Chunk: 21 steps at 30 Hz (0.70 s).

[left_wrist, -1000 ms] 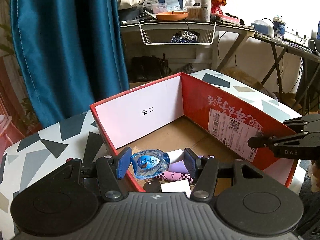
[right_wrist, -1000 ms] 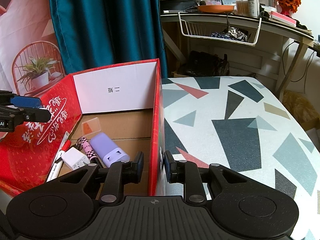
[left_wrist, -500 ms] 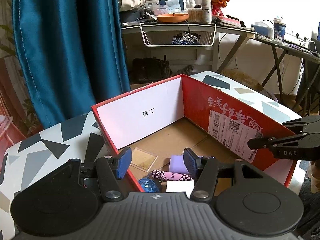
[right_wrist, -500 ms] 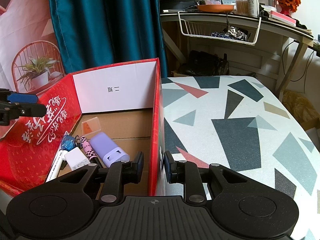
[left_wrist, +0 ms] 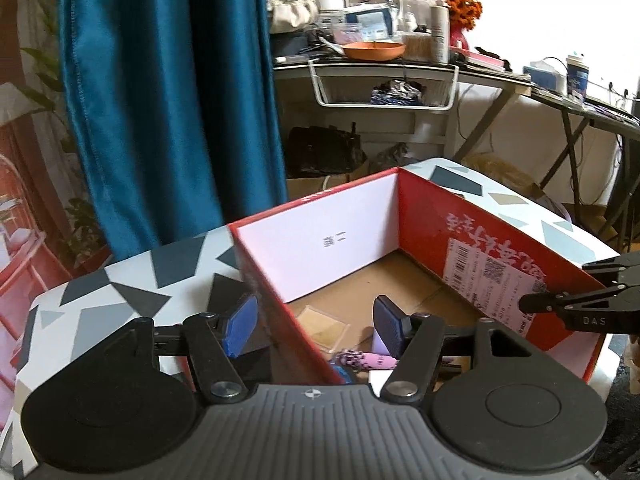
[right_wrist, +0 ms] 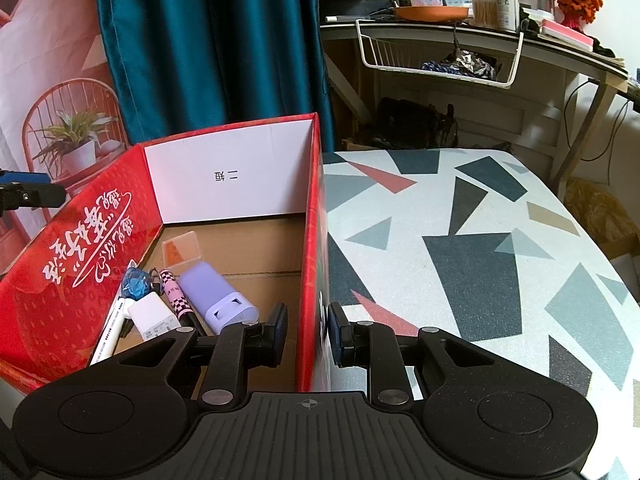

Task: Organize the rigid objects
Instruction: 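Return the left gripper to the table over the clear plastic box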

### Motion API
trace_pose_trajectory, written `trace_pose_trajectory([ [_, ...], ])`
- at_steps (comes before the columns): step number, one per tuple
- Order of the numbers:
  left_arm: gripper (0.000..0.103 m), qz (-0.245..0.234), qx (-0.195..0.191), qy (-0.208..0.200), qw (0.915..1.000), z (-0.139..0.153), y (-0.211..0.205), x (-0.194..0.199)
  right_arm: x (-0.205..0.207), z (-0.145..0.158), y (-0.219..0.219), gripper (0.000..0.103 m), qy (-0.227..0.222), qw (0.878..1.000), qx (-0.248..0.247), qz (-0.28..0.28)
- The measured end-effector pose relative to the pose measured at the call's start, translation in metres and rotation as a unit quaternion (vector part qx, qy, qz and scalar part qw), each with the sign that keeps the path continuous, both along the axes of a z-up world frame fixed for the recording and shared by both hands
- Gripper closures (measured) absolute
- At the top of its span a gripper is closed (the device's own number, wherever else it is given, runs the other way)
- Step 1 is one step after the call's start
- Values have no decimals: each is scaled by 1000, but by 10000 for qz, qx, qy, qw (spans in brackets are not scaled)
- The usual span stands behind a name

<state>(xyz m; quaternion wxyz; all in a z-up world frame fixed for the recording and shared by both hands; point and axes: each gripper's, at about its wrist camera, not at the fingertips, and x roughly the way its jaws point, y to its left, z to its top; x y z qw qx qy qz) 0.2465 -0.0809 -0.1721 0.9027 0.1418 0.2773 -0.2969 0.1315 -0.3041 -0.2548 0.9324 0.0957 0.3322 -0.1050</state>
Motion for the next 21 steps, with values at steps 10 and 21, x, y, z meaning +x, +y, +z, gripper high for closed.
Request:
trace_pose_trajectory([
  [10,28,1120,-268,413,9925,-24,71,23,0,0,0,82,3,10000,-1,0],
  [21,26,2552,-689,916,9601,-58,130,68,0,0,0,82,9,10000,-5,8],
])
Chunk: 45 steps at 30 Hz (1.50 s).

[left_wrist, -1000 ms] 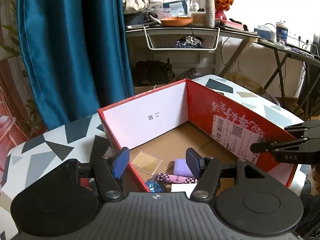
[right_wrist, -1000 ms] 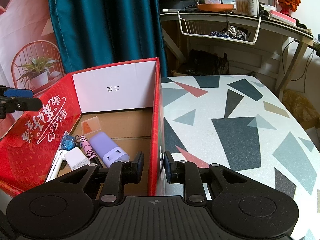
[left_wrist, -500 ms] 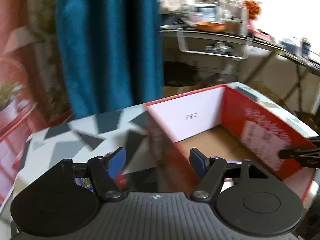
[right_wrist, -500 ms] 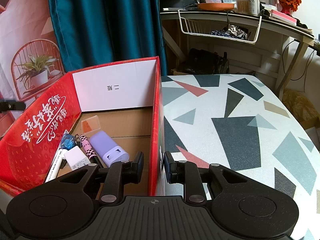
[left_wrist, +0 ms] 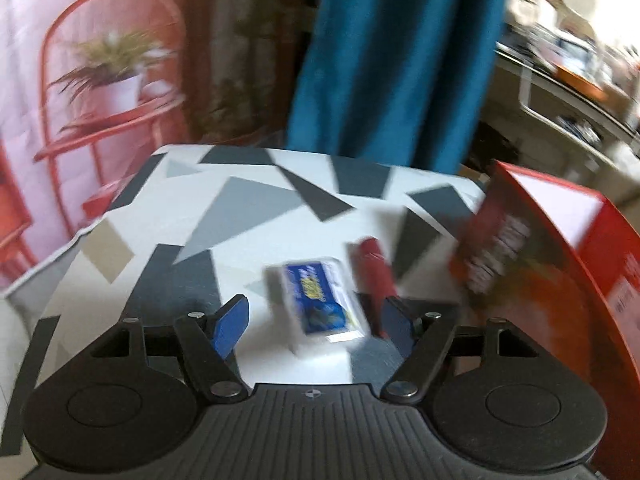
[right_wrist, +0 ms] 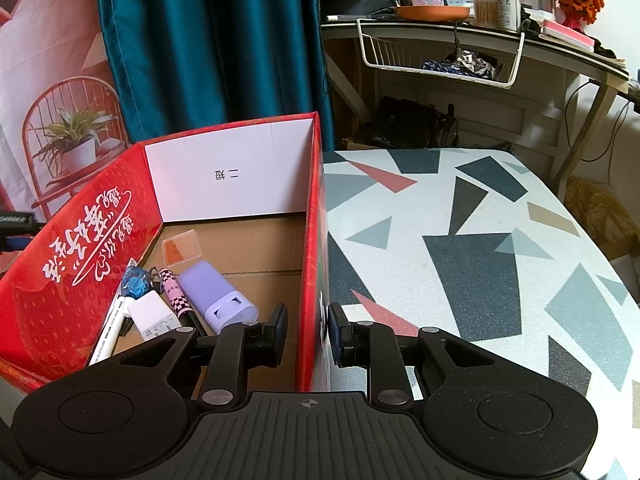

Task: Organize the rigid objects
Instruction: 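Return the left gripper to the table over the clear plastic box, then close the left gripper on the blue-labelled clear plastic box and lift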

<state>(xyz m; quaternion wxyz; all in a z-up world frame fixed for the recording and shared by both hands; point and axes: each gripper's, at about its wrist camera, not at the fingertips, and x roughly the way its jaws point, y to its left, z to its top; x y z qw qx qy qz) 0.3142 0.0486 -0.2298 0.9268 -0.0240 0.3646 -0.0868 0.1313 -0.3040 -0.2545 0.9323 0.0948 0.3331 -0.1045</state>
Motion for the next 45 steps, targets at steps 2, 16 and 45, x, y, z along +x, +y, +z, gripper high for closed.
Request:
trace_pose_trajectory([
  [2,26,186,-262,176,9993,-7,6,14,0,0,0,82,6,10000,-6,6],
  [16,32,875,-131,636,9941,-41,-22,49,0,0,0,81,15,10000,-13,16],
  [45,45,629,-93,507,9967,-39,-19,-65,-2,1,-1,82,-62,10000,7,-14],
])
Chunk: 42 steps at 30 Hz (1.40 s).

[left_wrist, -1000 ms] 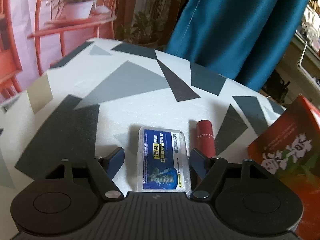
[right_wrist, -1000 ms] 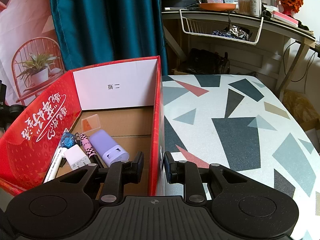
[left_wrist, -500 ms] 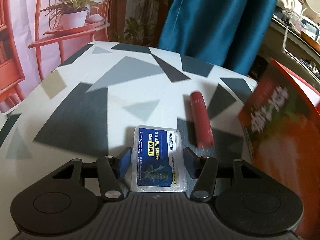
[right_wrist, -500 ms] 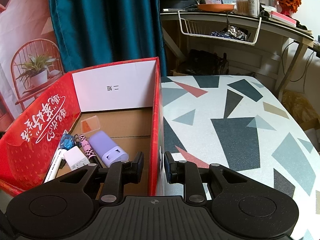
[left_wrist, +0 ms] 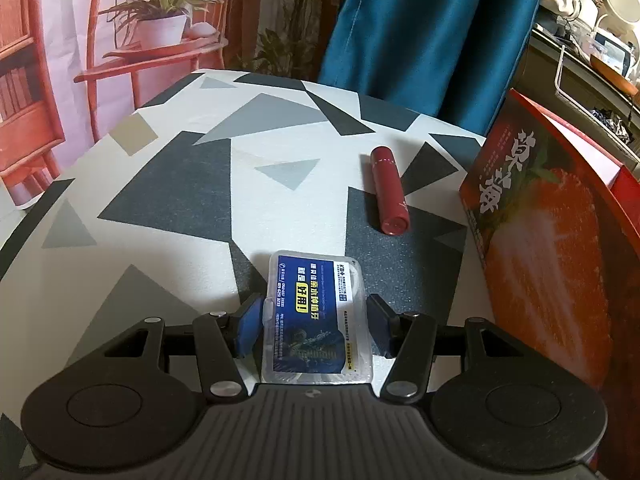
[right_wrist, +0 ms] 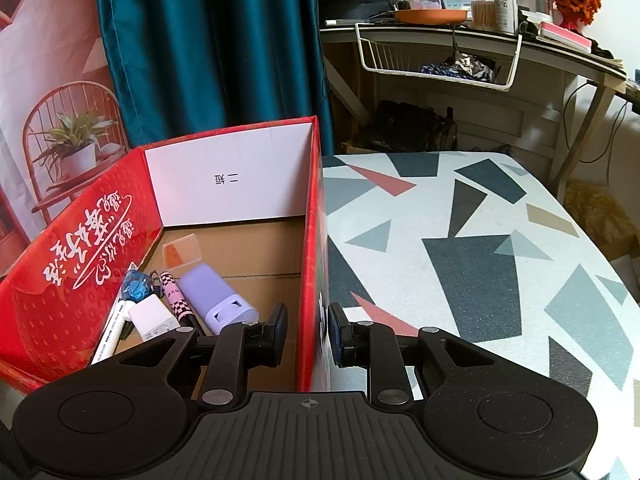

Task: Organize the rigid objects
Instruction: 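Close the left gripper on the blue-labelled clear plastic box and lift, then carry the clear plastic box into the red box and release it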

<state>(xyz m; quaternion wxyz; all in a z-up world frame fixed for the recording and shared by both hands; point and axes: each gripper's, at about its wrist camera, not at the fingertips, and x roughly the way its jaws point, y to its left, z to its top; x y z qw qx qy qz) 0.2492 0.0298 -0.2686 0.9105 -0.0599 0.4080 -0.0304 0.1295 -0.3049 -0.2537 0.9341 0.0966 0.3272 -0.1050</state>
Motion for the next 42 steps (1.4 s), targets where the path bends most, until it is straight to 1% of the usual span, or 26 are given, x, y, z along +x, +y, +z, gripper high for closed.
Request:
trace_pose_trajectory([
  [6,44,-30,110,-42,9999,-1,-4,-3,0,0,0,82,4,10000,-1,-1],
  [13,45,-21,118,-66,9999,-2,-4,-4,0,0,0,82,2,10000,-1,2],
  [16,45,-74,58,-47,9999,0,-3,-3,0,0,0,82,2,10000,-1,-1],
  [24,45,-71,-136,-351,9993,31,0,4,0,0,0,82,10,10000,-4,0],
  [26,45,-204,-214,-425,9987,43,-4,6,0,0,1,82,23,10000,-18,-2],
  [28,45,-473,-250,-569,9969,58,-14,9,1,0,1,82,26,10000,-17,-4],
  [32,45,-1163,-224,-950,9884,89,-41,10,1,0,1,82,44,10000,-33,-3],
  [35,45,-1767,-173,-1168,9771,104,-68,7,1,0,1,82,52,10000,-36,1],
  [36,45,-1999,-171,-1223,9720,107,-78,5,1,0,1,82,48,10000,-34,0],
  [39,45,-2541,-89,-1313,9582,110,-103,-1,1,0,1,82,50,10000,-36,1],
  [42,45,-2883,60,-1312,9485,105,-123,-4,1,0,1,82,48,10000,-34,2],
])
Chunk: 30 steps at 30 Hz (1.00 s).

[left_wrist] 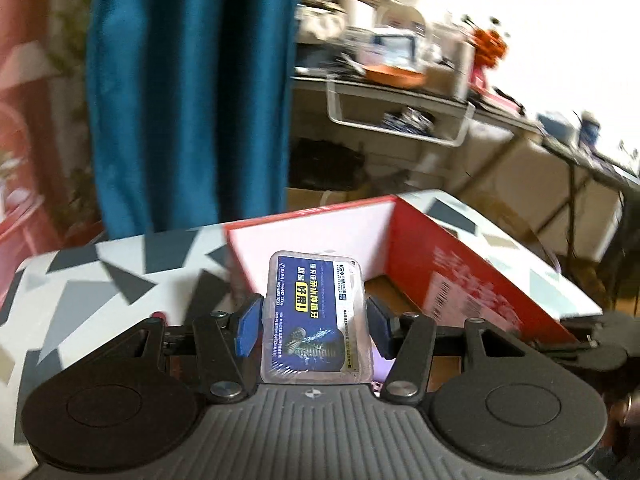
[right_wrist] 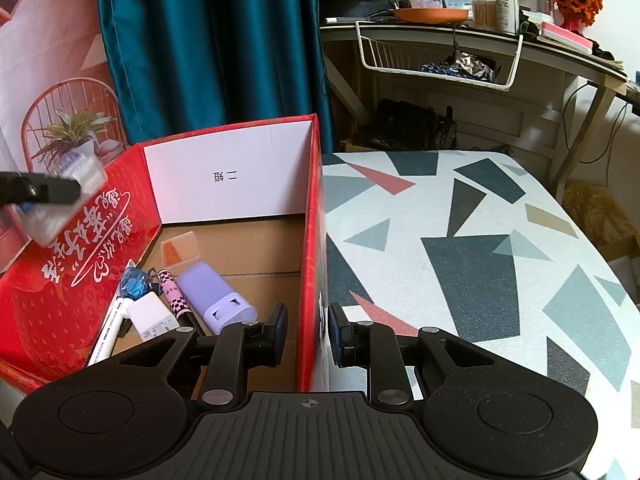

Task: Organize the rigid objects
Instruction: 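Carry the clear plastic box into the red box and release it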

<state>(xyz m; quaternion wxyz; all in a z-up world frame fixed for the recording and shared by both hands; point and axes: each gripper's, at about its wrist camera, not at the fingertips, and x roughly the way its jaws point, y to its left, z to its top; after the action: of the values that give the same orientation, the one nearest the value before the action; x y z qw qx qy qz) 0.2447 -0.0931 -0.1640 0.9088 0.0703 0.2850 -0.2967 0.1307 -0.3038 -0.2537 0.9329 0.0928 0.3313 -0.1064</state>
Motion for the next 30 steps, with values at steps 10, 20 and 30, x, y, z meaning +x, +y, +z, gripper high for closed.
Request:
trace_pose_trajectory([
  [10,45,-293,452,86,9985,-25,-16,-7,0,0,0,82,1,10000,1,-2],
  [20,46,-555,602,267,9963,-30,-20,-10,0,0,0,82,1,10000,-1,-2],
  [30,39,-422,136,305,9986,-22,-4,-4,0,0,0,82,4,10000,2,0],
])
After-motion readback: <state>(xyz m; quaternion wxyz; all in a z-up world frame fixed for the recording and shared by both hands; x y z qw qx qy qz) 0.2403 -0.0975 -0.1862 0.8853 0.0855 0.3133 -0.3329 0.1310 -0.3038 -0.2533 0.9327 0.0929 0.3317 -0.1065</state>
